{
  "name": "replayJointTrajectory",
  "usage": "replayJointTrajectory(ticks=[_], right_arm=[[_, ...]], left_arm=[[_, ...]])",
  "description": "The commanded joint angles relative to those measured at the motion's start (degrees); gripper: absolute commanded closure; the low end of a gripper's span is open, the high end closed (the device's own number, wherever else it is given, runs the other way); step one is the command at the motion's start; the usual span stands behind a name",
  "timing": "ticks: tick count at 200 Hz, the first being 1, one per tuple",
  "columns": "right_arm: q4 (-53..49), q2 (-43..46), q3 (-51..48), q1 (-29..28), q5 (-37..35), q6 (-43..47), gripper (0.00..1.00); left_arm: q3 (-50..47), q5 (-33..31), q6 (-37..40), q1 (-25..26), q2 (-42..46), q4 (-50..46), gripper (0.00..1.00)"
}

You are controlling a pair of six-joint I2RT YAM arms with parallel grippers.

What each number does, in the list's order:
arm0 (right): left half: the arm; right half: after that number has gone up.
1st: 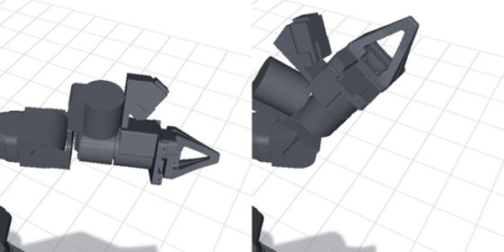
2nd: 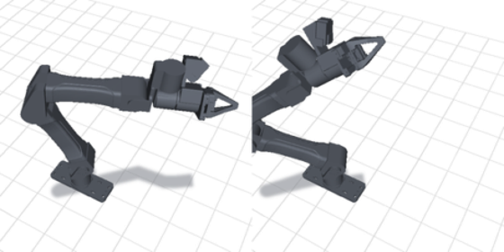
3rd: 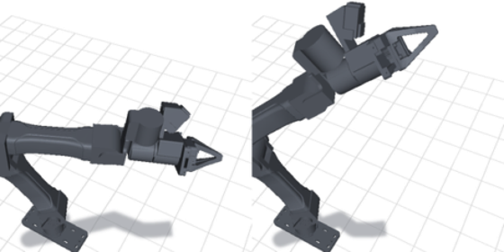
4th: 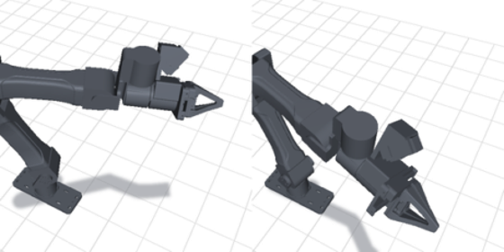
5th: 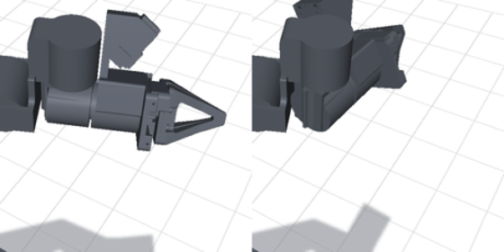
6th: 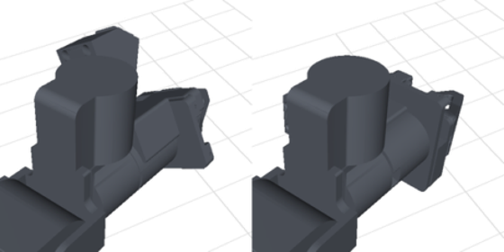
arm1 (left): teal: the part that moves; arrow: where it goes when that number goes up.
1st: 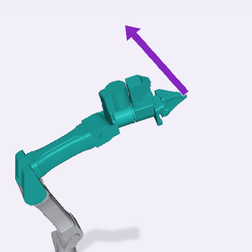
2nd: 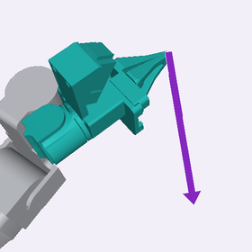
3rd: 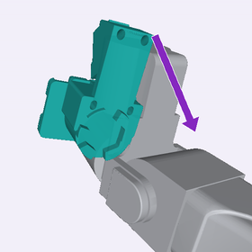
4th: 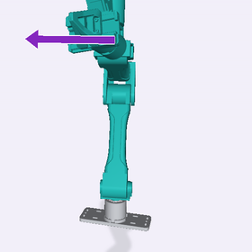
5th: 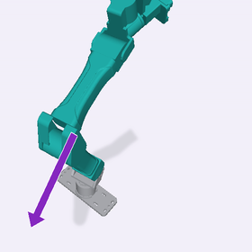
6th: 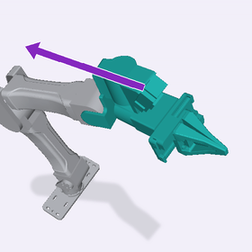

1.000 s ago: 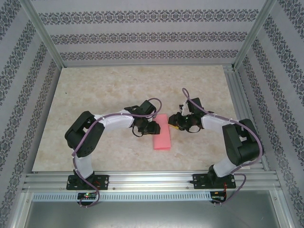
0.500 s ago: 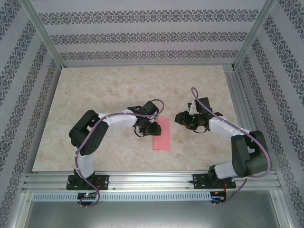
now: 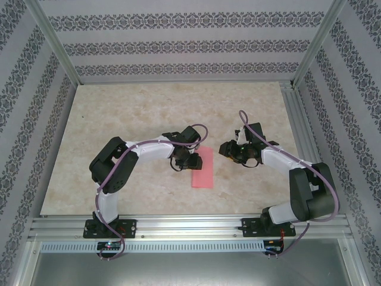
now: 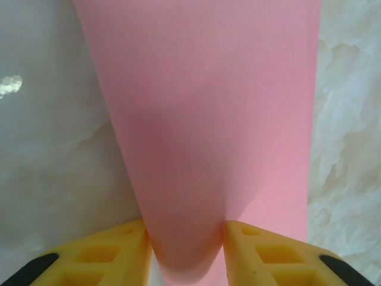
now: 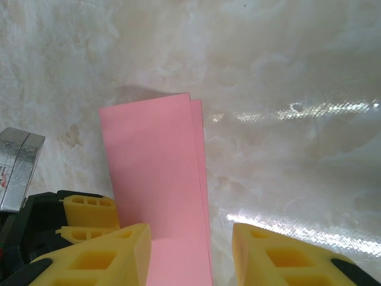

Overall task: Fold a paper plane with a square sheet of paper (fold left side to right side)
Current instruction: First fold in half a square sheet of paper at the center of the table.

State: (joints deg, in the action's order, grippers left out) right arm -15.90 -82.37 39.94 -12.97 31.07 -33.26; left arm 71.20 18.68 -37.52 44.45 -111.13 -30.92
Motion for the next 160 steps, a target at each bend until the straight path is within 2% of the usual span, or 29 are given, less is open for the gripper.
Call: replayJointTrajectory(ticks=[1,160], right_arm=[[0.5,-0.7,-0.7,0.3,-0.4,1.0,0.59],[1.5,-1.3,-0.6,0.3,1.2,0.1,0.57]], left_arm=[[1.3,-1.0,1.8,1.1,-1.0,-2.0,0.63],[3.1,-1.3,3.0,1.7,-2.8,-2.9,0.61]])
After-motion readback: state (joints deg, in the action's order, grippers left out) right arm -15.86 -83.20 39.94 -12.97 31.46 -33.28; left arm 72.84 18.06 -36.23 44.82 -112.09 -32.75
